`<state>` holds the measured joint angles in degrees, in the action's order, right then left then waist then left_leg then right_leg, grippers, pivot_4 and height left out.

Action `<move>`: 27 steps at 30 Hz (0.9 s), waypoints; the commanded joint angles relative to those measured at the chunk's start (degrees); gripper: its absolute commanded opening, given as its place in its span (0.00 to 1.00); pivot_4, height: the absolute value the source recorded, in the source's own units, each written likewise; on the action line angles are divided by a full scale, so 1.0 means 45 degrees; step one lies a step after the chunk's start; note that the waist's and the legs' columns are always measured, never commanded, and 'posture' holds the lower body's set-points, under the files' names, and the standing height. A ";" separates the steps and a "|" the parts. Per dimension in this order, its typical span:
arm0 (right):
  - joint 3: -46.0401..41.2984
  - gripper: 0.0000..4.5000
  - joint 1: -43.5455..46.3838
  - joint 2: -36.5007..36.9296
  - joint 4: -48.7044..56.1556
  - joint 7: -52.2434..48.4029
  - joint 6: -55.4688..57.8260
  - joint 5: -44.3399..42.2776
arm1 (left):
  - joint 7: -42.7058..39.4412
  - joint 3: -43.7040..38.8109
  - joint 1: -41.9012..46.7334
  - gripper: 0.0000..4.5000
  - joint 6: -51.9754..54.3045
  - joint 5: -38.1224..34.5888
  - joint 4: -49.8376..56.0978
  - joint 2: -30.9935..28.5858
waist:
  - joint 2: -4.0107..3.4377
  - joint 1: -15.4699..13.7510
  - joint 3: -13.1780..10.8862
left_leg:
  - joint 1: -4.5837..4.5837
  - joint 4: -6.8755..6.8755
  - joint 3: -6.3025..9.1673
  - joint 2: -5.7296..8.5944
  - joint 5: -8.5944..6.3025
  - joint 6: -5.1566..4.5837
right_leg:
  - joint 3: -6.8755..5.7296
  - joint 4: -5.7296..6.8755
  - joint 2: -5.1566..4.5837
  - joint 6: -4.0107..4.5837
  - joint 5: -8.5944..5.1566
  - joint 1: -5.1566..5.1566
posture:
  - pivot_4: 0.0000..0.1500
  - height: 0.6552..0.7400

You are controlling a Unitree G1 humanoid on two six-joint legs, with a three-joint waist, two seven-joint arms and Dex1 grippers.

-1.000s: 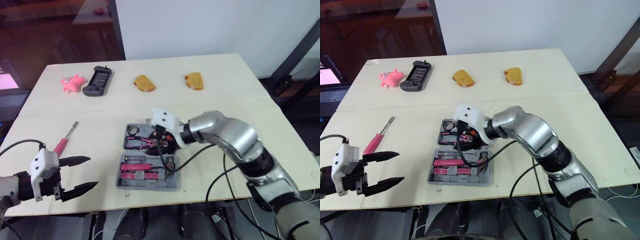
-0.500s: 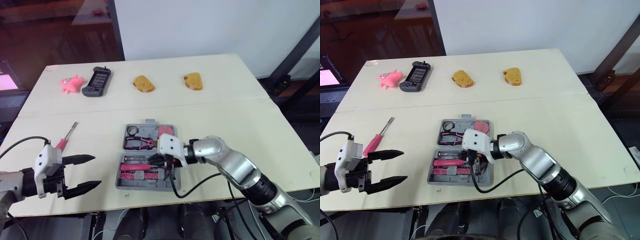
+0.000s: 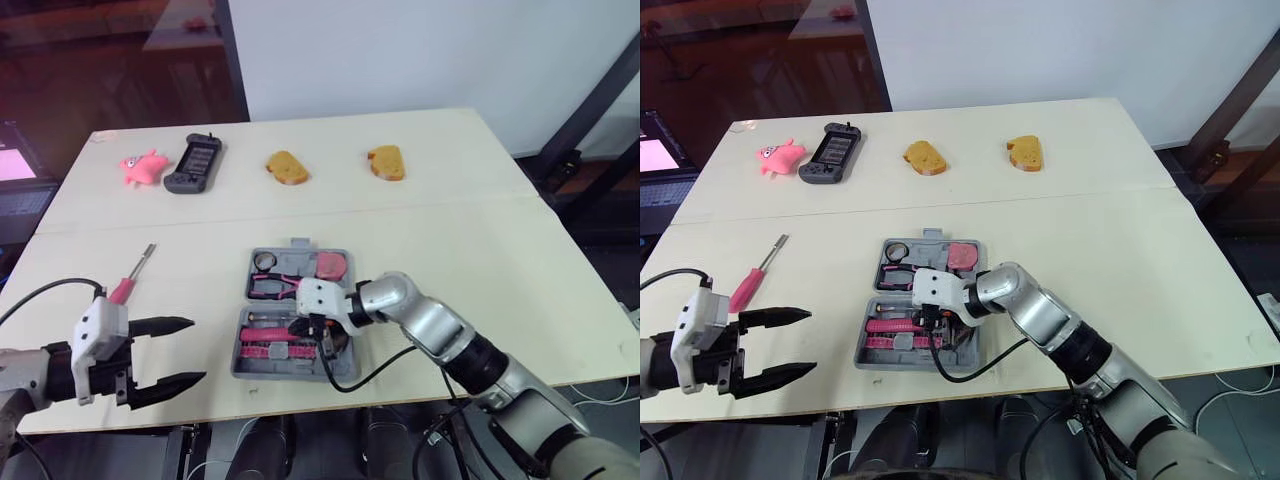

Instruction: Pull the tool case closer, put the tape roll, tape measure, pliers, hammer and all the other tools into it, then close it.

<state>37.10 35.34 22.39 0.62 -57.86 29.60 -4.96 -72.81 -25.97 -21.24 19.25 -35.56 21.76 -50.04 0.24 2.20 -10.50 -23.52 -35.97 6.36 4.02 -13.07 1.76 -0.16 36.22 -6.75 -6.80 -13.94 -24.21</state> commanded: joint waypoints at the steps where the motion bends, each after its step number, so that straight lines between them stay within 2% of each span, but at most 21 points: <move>1: 0.0039 0.02 0.0298 -0.0353 -0.0192 -0.0199 -0.0031 0.0208 | -0.0061 -0.0365 -0.0049 1.00 -0.0228 -0.0038 0.0321 -0.0104 | 0.0000 0.0005 0.0000 | 0.0000 0.0001 0.0001 0.0000 0.0000 0.0000 | 0.0000 0.0000 0.0000 0.0000 0.0000 -0.0001 | 1.00 1.00; 22: 0.0642 0.02 0.0304 -0.1096 -0.3434 -0.0759 0.0229 0.1586 | 0.0184 -0.0279 0.0166 1.00 -0.0223 0.0016 0.0186 -0.0214 | 0.0015 0.0075 0.0039 | 0.0053 0.0033 0.0000 0.0001 0.0000 0.0001 | 0.0000 0.0002 0.0024 -0.0001 0.0001 0.0029 | 1.00 1.00; 27: 0.0693 0.02 0.0152 -0.1350 -0.3809 -0.0777 0.0528 0.1608 | 0.0215 -0.0357 0.0007 1.00 -0.0199 -0.0046 0.0298 -0.0175 | 0.0043 0.0066 0.0078 | 0.0199 0.0094 0.0002 -0.0005 -0.0002 0.0004 | 0.0000 -0.0016 0.0023 0.0009 -0.0010 0.0159 | 1.00 1.00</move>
<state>37.83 37.73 16.41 -12.96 -62.07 29.69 -0.17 -72.02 -26.02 -21.01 18.57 -35.47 21.63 -50.67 0.44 2.50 -10.15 -22.39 -35.39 6.35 3.97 -13.08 1.78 -0.15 36.09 -6.69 -6.61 -14.09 -23.30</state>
